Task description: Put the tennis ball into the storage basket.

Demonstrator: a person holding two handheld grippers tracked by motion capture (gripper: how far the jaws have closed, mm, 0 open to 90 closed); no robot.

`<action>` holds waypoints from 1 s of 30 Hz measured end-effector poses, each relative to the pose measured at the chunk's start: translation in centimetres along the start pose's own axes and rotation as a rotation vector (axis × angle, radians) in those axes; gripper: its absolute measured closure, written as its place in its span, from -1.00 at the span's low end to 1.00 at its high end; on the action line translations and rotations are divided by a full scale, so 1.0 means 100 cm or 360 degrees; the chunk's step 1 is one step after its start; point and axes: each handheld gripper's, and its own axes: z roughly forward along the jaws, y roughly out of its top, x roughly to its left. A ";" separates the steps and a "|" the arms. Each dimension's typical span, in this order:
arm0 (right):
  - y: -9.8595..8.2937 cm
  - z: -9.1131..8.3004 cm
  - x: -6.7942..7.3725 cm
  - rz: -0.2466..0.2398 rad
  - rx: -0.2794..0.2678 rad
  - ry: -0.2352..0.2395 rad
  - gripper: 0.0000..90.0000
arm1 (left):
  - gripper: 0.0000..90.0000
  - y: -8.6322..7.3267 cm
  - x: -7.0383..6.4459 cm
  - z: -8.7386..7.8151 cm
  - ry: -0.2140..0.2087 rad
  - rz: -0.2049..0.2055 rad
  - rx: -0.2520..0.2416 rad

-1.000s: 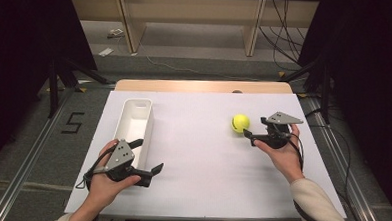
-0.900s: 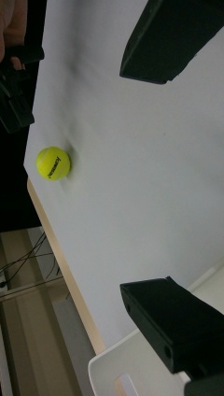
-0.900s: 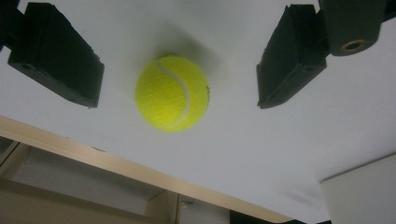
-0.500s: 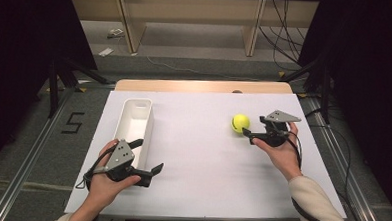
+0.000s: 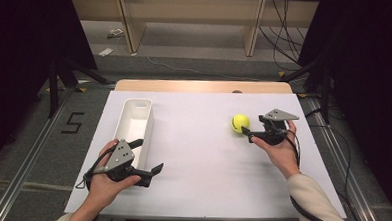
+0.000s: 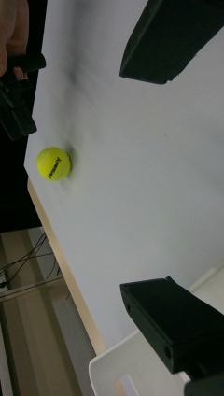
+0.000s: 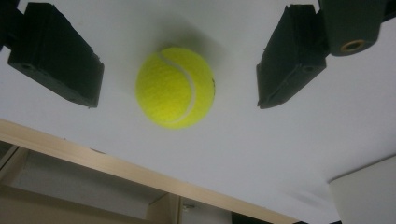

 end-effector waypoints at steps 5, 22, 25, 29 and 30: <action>0.001 0.002 0.000 0.0009 0.0002 0.0000 -0.66 | -1.00 0.000 0.000 0.000 -0.0001 0.0000 -0.0001; 0.004 0.014 -0.003 0.0029 0.0019 0.0001 -0.66 | -1.00 0.000 0.000 0.000 -0.0002 -0.0003 -0.0004; 0.005 0.018 -0.003 0.0031 0.0027 0.0006 -0.66 | -1.00 0.000 0.000 0.000 -0.0004 -0.0003 -0.0003; 0.006 0.021 -0.003 0.0033 0.0031 0.0004 -0.66 | -1.00 0.000 0.000 0.000 -0.0003 -0.0004 -0.0005; 0.006 0.021 -0.003 0.0033 0.0031 0.0004 -0.66 | -1.00 0.000 0.000 0.000 -0.0003 -0.0003 -0.0005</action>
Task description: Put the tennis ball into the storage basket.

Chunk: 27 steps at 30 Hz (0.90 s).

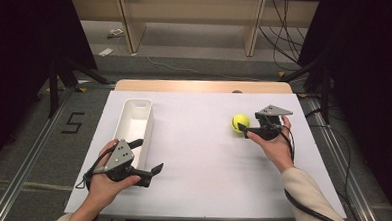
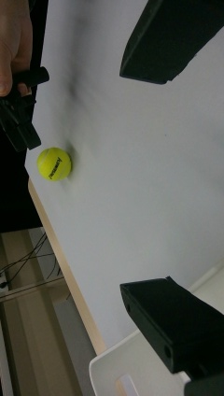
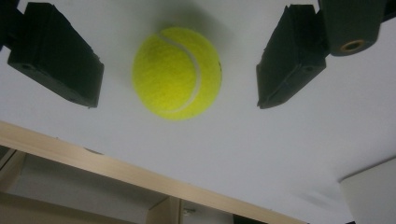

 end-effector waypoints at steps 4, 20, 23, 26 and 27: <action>0.000 0.004 -0.001 0.0002 0.0007 0.0000 -0.66 | -1.00 0.000 0.000 0.000 0.0000 -0.0002 -0.0001; 0.000 0.020 -0.002 0.0017 0.0068 0.0009 -0.66 | -1.00 0.000 0.000 0.000 -0.0002 -0.0001 -0.0001; -0.001 0.024 -0.003 0.0012 0.0084 -0.0002 -0.66 | -1.00 0.000 0.000 0.000 0.0000 -0.0003 -0.0001; -0.001 0.027 -0.004 0.0019 0.0093 -0.0006 -0.66 | -1.00 0.000 0.000 0.000 -0.0003 -0.0005 0.0000; -0.001 0.029 -0.004 0.0023 0.0094 -0.0009 -0.66 | -1.00 0.000 0.000 0.000 -0.0003 -0.0008 0.0001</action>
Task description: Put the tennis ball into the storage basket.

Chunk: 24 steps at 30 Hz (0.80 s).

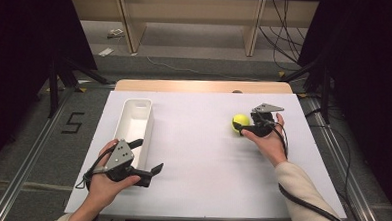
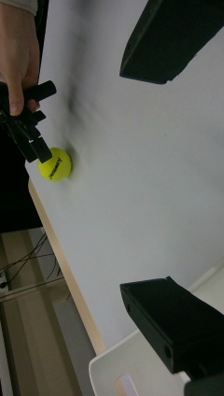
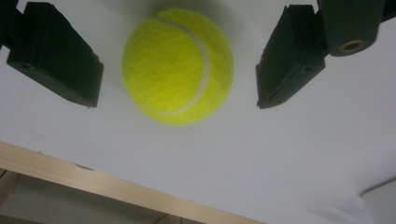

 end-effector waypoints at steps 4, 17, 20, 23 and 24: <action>-0.001 0.005 -0.001 0.0010 0.0031 -0.0002 -0.65 | -1.00 0.000 0.000 0.000 -0.0001 0.0006 -0.0001; -0.002 0.017 -0.002 0.0015 0.0077 -0.0008 -0.65 | -1.00 0.000 0.000 0.000 -0.0001 0.0007 0.0000; -0.002 0.020 -0.003 0.0022 0.0086 -0.0008 -0.65 | -1.00 0.000 0.000 0.000 -0.0001 0.0007 0.0000; -0.003 0.023 -0.003 0.0025 0.0091 -0.0011 -0.66 | -1.00 0.000 0.000 0.000 0.0002 0.0006 -0.0001; -0.003 0.024 -0.003 0.0023 0.0093 -0.0010 -0.65 | -1.00 0.000 0.000 0.000 -0.0001 0.0007 -0.0001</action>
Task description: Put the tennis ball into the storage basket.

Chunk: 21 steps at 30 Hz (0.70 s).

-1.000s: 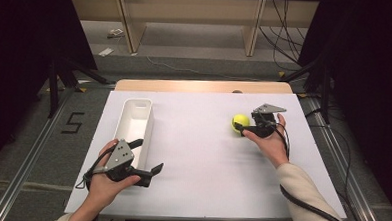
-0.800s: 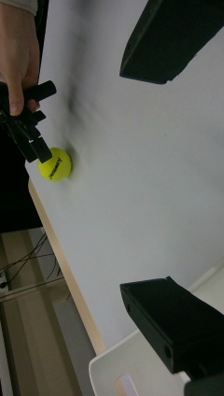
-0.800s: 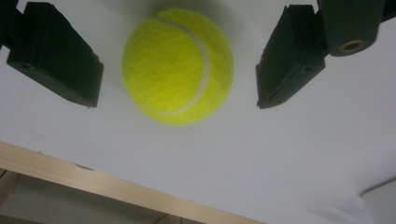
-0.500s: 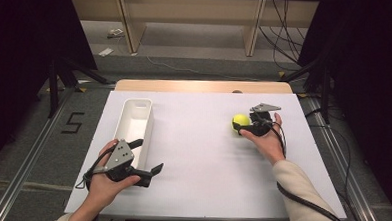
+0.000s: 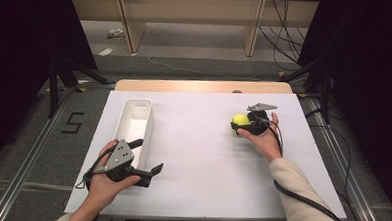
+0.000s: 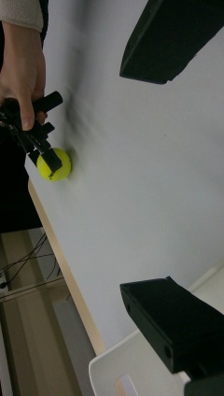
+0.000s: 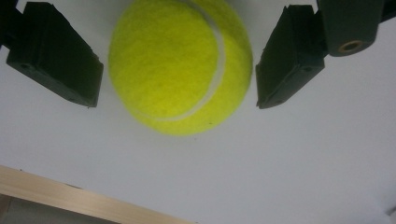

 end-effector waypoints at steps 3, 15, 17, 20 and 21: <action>0.000 0.003 0.000 0.0000 0.0015 0.0002 -0.65 | -1.00 0.000 0.000 0.000 0.0001 -0.0004 0.0000; -0.002 0.011 -0.003 0.0003 0.0042 0.0011 -0.65 | -1.00 0.000 0.000 0.000 0.0003 -0.0002 -0.0002; -0.002 0.012 -0.002 0.0010 0.0055 0.0022 -0.65 | -1.00 0.000 0.000 0.000 0.0001 -0.0002 -0.0003; -0.003 0.014 -0.001 0.0003 0.0071 0.0030 -0.49 | -1.00 0.000 0.000 0.000 0.0001 -0.0004 -0.0003; -0.003 0.014 -0.001 0.0003 0.0071 0.0030 -0.49 | -1.00 0.000 0.000 0.000 0.0002 -0.0003 -0.0003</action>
